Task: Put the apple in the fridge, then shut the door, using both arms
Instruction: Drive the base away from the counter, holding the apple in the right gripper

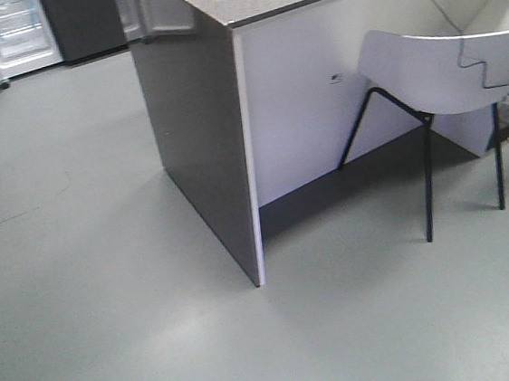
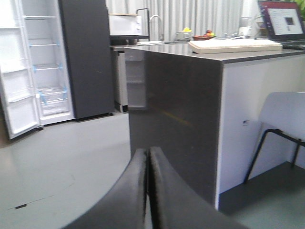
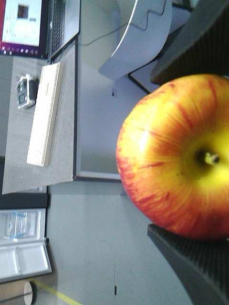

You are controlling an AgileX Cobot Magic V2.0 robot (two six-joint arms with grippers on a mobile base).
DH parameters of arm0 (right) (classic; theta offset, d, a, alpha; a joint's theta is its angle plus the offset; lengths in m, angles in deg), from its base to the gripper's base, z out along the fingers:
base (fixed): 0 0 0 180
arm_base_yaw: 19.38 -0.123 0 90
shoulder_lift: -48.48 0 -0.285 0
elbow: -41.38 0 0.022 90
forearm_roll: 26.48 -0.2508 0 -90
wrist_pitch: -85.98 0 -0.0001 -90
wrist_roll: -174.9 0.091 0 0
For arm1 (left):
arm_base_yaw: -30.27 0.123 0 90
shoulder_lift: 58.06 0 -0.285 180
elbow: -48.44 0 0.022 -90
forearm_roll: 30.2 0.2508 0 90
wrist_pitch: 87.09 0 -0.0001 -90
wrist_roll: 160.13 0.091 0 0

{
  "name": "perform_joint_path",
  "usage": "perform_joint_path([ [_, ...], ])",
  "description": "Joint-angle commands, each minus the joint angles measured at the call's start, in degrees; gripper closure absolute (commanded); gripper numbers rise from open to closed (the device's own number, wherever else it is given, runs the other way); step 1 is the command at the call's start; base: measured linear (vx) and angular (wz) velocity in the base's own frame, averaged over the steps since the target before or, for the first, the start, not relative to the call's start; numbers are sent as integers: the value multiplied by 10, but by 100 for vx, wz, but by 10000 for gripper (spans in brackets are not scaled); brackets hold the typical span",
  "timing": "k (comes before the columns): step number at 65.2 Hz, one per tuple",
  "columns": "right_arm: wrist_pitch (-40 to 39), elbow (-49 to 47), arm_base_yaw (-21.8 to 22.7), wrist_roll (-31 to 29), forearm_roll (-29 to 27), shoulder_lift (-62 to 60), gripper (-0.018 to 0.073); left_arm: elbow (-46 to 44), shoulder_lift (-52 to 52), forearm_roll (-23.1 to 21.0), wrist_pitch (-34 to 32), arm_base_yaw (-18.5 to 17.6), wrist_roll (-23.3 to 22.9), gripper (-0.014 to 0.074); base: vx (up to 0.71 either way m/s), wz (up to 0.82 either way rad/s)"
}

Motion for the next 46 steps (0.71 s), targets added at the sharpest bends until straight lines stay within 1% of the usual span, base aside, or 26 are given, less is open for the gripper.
perform_joint_path([
  [1,-51,-13,2,-5,-10,-9,455,-10,9,0,-36,1,-1,603,3,32],
  [21,-51,-13,2,-5,-10,-9,455,-10,9,0,-36,1,-1,603,4,37],
  [46,-51,-13,2,-5,-10,-9,455,-10,9,0,-36,1,-1,603,7,48],
])
